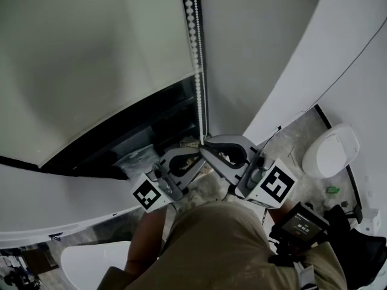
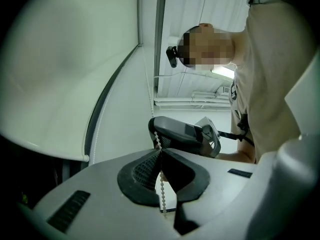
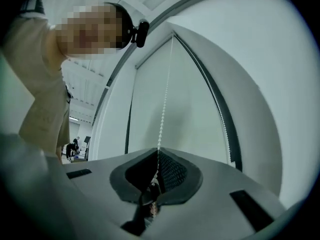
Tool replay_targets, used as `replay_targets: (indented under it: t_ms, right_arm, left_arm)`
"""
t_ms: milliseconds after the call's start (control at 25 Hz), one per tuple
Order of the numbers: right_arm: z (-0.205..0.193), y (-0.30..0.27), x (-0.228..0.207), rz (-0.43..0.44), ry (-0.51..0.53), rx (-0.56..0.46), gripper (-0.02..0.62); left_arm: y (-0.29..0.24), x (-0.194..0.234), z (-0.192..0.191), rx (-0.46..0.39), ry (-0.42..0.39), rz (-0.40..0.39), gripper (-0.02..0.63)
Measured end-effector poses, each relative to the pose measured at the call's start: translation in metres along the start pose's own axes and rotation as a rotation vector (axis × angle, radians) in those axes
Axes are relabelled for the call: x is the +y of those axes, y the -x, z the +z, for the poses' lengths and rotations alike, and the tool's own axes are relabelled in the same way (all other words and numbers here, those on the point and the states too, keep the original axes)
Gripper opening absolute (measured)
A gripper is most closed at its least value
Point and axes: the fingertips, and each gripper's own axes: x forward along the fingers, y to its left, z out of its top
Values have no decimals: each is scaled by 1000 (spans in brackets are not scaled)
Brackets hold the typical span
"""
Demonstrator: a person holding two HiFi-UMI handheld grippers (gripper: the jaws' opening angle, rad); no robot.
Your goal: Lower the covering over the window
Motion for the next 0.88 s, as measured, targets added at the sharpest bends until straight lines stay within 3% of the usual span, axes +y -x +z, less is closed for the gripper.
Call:
replay_targets:
  t_ms: [160, 280, 360, 440, 560, 600, 760, 880]
  right_arm:
    - [-6, 5, -6, -11, -40, -5, 12]
    - [-13, 6, -12, -12, -63, -6, 11]
    - [-27, 4, -11, -5, -66, 27, 11]
    - [-47, 2, -7, 7, -75, 78, 11]
    - [-69, 4, -2, 13, -112, 117, 11]
    - [-71, 6, -3, 9, -117, 117, 11]
    - [-67, 11, -2, 48, -81, 114, 12]
    - [-52, 20, -6, 75, -112, 66, 105]
  left_arm:
    - [5, -6, 4, 10, 9, -61, 22]
    - [14, 10, 28, -115, 103, -49, 112]
    - [12, 24, 46, -167, 89, -19, 112]
    - [1, 30, 58, -151, 34, -13, 112]
    - [-20, 32, 54, -42, -38, -3, 112]
    - [-25, 32, 50, -18, -43, 4, 52]
    - [-19, 30, 51, -76, -30, 23, 23]
    - [-8, 33, 44, -60, -64, 57, 23]
